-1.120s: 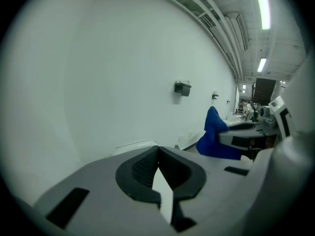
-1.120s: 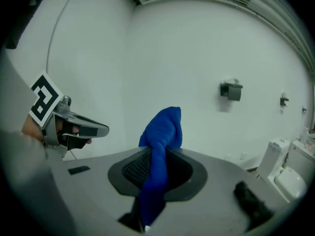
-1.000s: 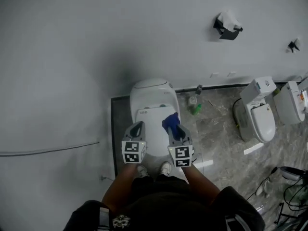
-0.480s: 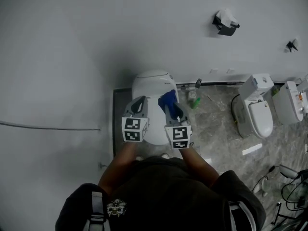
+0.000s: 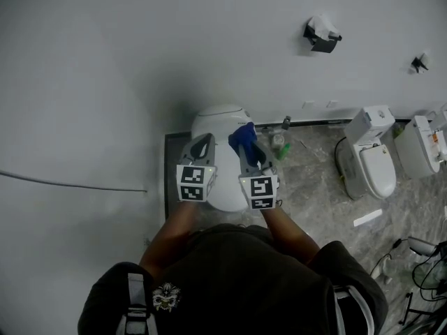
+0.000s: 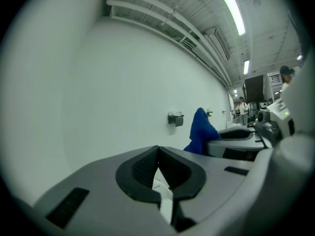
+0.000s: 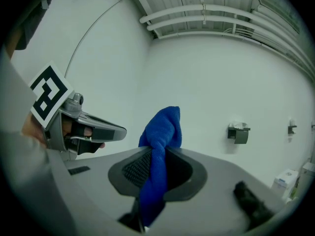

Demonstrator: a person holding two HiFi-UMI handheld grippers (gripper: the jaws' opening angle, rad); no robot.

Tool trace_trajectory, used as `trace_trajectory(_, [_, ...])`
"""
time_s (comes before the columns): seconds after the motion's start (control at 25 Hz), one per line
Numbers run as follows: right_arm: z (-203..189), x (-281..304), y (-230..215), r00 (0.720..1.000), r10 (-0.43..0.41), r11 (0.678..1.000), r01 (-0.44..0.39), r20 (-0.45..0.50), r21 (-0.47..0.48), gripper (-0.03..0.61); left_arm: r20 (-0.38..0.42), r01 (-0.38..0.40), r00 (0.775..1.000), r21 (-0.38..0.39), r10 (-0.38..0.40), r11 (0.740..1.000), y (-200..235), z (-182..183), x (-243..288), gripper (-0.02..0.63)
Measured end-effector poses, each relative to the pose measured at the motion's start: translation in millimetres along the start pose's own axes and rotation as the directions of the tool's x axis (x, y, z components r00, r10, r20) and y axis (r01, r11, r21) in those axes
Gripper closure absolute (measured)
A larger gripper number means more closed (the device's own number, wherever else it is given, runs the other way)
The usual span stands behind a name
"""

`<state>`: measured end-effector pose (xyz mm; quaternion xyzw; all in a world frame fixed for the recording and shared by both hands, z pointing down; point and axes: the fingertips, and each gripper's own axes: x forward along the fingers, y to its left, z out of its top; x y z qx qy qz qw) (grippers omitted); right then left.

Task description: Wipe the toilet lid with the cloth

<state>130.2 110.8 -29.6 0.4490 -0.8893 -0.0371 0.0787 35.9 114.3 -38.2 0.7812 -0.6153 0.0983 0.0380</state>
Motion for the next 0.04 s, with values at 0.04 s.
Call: trace_trajectory(0.04, [4.5, -1.0, -2.3, 1.000, 0.001, 1.000, -0.001, 0.004, -0.002, 0.512, 0.004, 0.001, 1.000, 0.005, -0.001, 1.000, -1.9, 5.6, -0.2, 0.604])
